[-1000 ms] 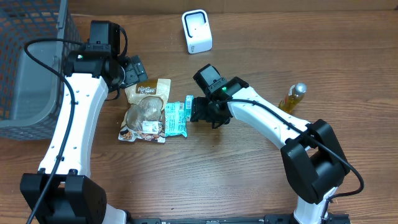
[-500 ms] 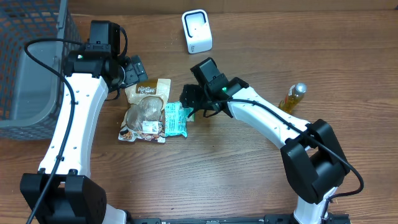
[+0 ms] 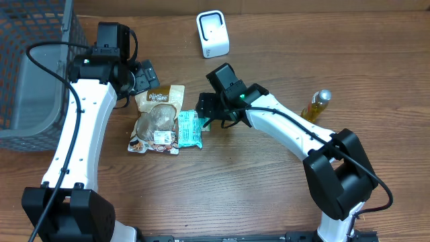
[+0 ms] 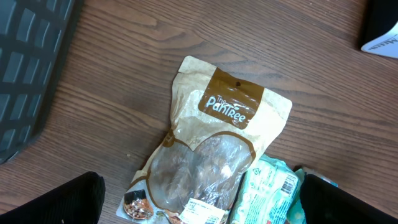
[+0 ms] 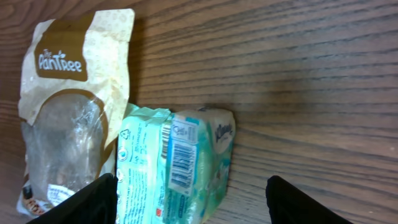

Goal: Scan the item barcode

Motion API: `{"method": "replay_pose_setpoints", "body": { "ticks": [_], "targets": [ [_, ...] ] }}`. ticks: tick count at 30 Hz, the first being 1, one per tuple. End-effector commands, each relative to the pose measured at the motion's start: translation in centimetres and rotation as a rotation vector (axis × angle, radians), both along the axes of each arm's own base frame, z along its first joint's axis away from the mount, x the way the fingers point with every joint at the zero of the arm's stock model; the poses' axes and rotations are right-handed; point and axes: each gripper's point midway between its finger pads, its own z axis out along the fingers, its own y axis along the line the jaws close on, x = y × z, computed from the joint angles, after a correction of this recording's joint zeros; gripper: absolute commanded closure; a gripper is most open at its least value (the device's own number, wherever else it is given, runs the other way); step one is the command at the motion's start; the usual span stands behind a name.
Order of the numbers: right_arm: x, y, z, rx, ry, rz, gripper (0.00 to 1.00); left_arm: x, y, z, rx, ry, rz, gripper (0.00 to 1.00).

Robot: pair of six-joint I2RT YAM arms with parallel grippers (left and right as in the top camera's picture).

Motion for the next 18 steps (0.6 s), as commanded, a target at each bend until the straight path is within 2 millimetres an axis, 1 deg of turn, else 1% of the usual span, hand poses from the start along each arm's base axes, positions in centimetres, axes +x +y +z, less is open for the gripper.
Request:
{"method": "replay_pose_setpoints", "body": {
  "ticks": [1, 9, 18],
  "targets": [
    [0.45, -0.39, 0.46, -0.017, -0.028, -0.016, 0.25, 0.18, 0.03, 0.67, 0.006, -0.018, -0.002, 0.00],
    [0.44, -0.41, 0.46, -0.018, -0.028, -0.016, 0.23, 0.18, 0.02, 0.66, 0.006, -0.018, -0.002, 0.00],
    [0.44, -0.41, 0.46, -0.018, -0.028, -0.016, 0.23, 0.18, 0.02, 0.66, 0.006, -0.018, -0.002, 0.01]
  ]
}}
